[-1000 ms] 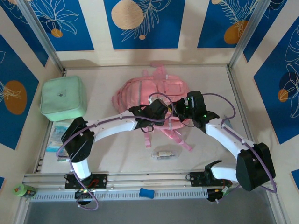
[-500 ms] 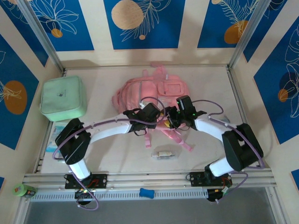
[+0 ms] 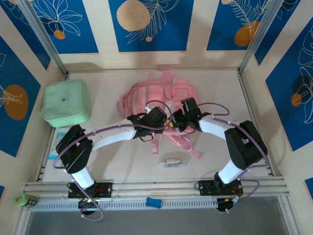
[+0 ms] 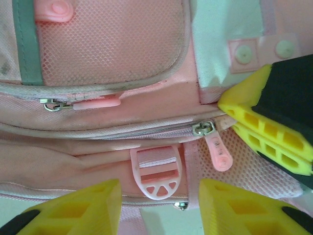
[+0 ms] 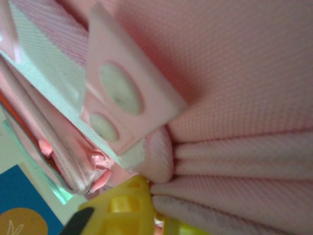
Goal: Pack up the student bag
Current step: Unzip the student bag at the top-center of the table.
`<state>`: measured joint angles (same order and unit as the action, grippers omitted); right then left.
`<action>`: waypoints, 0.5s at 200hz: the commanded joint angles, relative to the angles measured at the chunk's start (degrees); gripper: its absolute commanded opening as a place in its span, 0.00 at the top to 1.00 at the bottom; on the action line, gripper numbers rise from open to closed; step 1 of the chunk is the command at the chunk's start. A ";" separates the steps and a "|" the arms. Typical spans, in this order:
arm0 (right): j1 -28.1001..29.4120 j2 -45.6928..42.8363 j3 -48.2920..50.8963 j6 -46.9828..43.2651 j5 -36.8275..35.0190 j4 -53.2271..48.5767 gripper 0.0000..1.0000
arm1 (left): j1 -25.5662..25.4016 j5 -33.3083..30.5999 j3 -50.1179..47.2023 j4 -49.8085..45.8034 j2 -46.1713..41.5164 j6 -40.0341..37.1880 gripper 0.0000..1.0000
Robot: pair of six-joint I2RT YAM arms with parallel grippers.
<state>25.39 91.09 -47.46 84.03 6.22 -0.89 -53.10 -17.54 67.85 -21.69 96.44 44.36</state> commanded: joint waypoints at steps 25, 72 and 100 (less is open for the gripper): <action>-0.43 -7.66 1.95 3.59 -0.71 3.03 0.99 | -1.07 4.88 0.47 3.25 -2.68 1.34 0.57; -0.23 -9.51 0.10 2.37 0.29 1.00 1.00 | -1.39 0.74 6.52 -3.05 0.70 -1.04 0.56; -0.29 -9.45 0.59 2.13 0.55 1.45 1.00 | -1.31 0.74 6.98 -2.91 0.47 -4.00 0.54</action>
<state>25.28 83.79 -45.67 86.00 5.80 -0.62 -54.24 -15.46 73.10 -21.93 96.51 43.53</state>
